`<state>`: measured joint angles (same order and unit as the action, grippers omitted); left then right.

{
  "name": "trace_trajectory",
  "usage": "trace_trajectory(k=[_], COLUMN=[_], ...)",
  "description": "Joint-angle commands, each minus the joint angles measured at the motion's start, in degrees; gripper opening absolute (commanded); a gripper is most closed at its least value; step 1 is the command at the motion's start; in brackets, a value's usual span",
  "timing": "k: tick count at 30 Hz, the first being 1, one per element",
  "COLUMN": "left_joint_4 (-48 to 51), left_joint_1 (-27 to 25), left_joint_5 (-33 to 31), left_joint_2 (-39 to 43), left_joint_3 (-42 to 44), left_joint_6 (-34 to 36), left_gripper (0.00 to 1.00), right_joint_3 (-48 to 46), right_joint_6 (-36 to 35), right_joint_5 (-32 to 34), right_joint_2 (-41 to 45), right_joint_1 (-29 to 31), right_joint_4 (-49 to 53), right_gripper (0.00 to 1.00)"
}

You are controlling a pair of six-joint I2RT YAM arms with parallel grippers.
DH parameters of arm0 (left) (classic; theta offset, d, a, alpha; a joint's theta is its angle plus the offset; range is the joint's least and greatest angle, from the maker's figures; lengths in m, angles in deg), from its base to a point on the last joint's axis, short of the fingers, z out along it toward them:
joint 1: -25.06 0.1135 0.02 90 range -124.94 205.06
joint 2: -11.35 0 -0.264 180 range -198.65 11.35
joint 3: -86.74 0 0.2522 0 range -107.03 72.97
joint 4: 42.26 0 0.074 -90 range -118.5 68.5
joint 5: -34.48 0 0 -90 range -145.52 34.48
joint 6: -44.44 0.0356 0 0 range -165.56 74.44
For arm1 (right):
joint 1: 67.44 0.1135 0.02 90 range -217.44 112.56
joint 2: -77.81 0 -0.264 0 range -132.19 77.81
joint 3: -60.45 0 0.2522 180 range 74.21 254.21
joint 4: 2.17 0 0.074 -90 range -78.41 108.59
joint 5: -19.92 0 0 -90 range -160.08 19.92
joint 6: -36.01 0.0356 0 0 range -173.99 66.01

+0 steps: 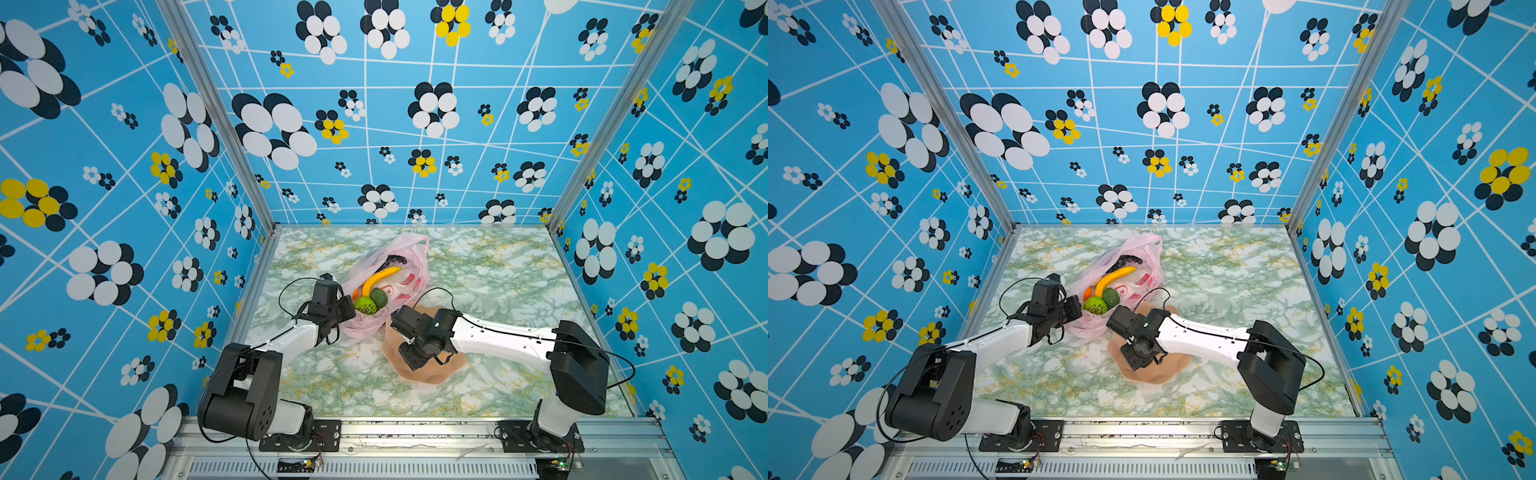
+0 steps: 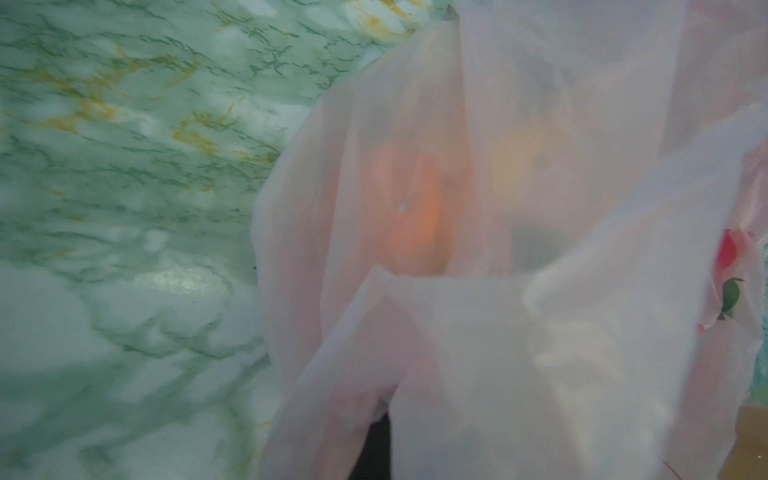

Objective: Take the fake fruits out of the plastic bag
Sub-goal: 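Lower the dark avocado into the peach plate and release it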

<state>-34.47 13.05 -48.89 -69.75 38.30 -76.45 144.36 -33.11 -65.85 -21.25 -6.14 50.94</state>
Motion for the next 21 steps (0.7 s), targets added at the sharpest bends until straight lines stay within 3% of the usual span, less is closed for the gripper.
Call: trace_trajectory(k=[1, 21], left_joint_4=[0.7, 0.0], left_joint_1=[0.0, 0.0], left_joint_5=[-0.7, -0.9], left_joint_2=[0.4, 1.1], left_joint_3=[-0.9, -0.4], left_joint_6=[0.1, 0.3], left_gripper=[0.0, 0.0], right_joint_3=[-1.3, -4.7], right_joint_6=[0.9, 1.1], right_joint_5=[0.9, 4.6], right_joint_2=[-0.9, -2.6], right_joint_1=[0.4, -0.2], right_joint_4=[-1.9, -5.7], right_gripper=[0.45, 0.45])
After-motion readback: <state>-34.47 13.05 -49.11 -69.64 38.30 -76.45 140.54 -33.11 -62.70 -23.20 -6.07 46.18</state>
